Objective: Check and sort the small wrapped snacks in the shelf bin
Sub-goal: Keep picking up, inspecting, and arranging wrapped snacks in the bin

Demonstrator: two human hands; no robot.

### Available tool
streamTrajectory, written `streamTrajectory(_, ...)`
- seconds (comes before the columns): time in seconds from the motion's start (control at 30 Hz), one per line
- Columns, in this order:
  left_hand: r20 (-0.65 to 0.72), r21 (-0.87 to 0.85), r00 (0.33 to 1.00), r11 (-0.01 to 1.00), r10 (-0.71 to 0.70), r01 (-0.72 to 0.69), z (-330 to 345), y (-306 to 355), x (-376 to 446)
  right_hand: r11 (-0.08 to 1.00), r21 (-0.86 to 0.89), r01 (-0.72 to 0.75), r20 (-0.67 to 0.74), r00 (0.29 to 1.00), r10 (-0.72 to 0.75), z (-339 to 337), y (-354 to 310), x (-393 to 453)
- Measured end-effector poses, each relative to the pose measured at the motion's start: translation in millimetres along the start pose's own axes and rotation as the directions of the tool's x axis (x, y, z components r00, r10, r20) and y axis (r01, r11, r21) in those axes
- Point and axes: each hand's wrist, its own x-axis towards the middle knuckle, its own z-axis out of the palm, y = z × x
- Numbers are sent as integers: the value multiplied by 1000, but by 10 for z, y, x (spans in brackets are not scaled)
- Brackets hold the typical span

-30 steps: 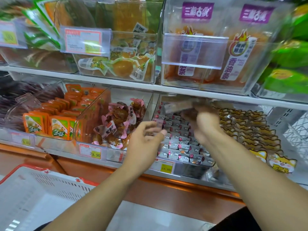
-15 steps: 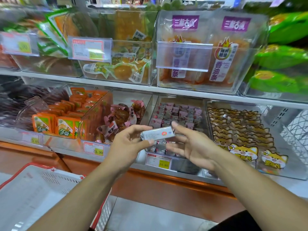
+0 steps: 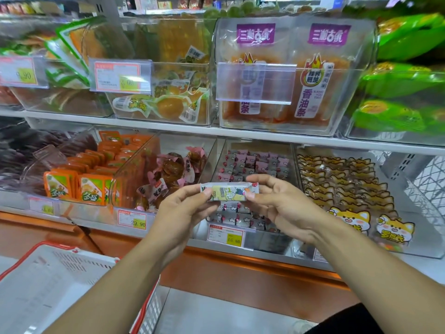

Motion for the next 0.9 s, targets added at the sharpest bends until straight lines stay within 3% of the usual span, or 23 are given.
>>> streamTrajectory(0.2,80,113,995,991,64,-73,25,-45,-9,988,-12,-152,1,988,152,6,12,-22)
streamTrajectory(0.33,114,5,992,999,-49,49,69,-15,-33,996,-84,-9,6,1000,10,-44,17,-9)
streamTrajectory(0.5,62,54,991,992,-119,115,98,-32,-34,909,-380,174,27,984,-177,-65,64,-10)
streamTrajectory(0.57,54,60,996,996,-65,62,90,-38,-25,919,-352,175,21,984,-180,-69,60,1)
streamTrajectory(0.67,48,208,997,975,66,-75,73,-58,-16,993,-119,22,37,999,-18,-85,28,15)
streamTrajectory(0.77,78,355,977,910,198,-213,77,-110,-6,991,-81,-105,20,994,107,-64,20,15)
streamTrajectory(0.9,145,544,922,750,358,-377,108,-177,12,996,-11,-92,-85,992,91,-23,54,70)
